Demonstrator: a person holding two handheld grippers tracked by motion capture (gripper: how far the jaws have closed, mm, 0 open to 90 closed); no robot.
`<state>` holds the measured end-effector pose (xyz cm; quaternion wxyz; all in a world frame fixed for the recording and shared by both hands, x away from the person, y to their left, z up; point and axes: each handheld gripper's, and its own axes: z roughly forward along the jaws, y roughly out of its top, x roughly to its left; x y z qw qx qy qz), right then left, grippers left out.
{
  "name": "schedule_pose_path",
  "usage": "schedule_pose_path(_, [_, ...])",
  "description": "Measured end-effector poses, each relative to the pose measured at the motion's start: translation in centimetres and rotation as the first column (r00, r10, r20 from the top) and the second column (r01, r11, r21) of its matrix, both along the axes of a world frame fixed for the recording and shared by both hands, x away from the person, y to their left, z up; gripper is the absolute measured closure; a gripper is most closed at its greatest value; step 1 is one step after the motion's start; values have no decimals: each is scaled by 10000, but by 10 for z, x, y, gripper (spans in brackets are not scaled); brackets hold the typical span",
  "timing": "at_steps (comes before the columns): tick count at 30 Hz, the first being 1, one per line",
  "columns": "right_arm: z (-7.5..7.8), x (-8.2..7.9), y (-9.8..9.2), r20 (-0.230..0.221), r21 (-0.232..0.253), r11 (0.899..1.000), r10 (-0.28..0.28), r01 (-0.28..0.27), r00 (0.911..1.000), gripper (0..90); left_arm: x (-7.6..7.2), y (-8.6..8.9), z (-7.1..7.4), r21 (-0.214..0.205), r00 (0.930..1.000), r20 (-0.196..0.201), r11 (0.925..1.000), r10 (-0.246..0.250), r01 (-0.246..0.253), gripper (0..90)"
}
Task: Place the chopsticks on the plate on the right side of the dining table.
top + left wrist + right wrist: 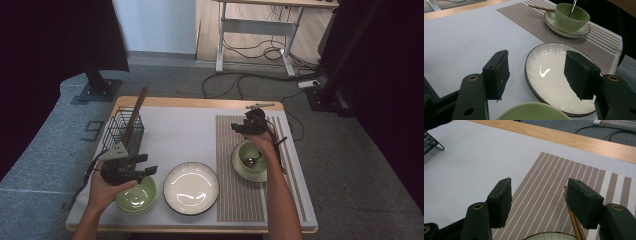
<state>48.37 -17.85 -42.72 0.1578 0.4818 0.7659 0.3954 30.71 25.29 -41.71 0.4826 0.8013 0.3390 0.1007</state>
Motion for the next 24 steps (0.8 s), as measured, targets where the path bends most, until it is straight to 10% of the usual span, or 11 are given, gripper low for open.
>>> schedule_pose_path(24, [-15,24,-2,-698,54,9998,-189,193,9974,349,3,-1,-4,95,9999,-136,9999,-68,69,364])
